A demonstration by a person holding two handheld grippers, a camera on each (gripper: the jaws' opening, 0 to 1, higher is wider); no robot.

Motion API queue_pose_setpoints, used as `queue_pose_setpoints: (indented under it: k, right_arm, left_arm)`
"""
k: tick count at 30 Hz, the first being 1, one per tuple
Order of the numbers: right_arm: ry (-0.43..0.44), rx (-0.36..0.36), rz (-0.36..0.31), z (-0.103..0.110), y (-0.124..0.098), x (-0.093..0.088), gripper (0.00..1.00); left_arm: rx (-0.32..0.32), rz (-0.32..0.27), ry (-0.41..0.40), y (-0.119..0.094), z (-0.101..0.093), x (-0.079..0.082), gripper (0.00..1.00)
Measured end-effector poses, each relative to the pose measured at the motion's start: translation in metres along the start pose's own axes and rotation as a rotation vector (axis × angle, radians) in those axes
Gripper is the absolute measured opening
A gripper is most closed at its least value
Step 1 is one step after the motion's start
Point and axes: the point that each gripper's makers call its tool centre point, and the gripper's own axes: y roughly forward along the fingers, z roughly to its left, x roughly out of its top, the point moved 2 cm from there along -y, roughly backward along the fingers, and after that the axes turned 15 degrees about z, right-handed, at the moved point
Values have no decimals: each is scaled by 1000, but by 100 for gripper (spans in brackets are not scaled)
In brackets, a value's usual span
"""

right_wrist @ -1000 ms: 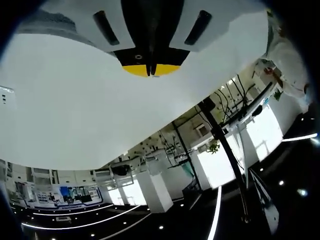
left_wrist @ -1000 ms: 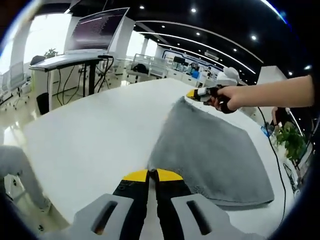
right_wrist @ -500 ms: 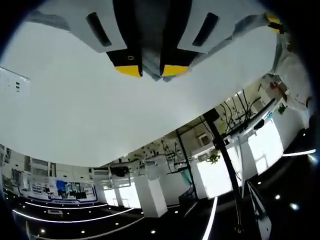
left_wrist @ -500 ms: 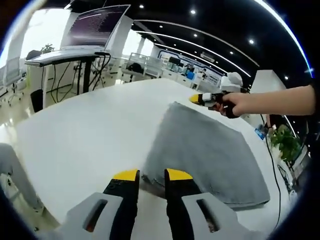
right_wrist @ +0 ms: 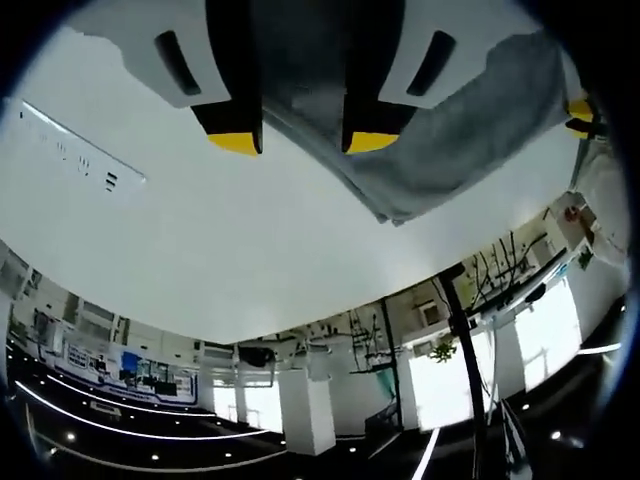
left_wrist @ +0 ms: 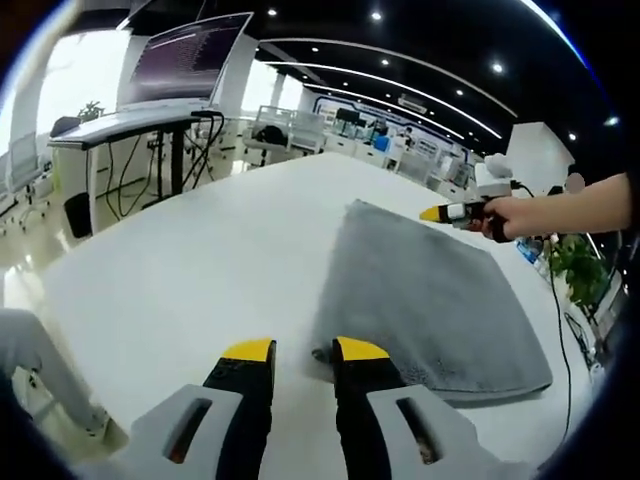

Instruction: Fold the towel on the table until its edges align and the towel forms a compact rectangular stack.

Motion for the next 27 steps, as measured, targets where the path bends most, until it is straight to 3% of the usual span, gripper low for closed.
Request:
queue_pose_setpoints:
  k: [11, 19, 27]
  right_arm:
    - [35, -39, 15, -31, -27, -25, 34]
    - [65, -93, 54, -58, -44, -55, 34]
    - [99, -132, 71, -79, -53, -69, 34]
  left_arm:
    - [-17, 22, 91, -3, -5, 0, 24]
    - [20, 29, 78, -5, 6, 3, 24]
    - [11, 44, 91, 0, 3, 4, 24]
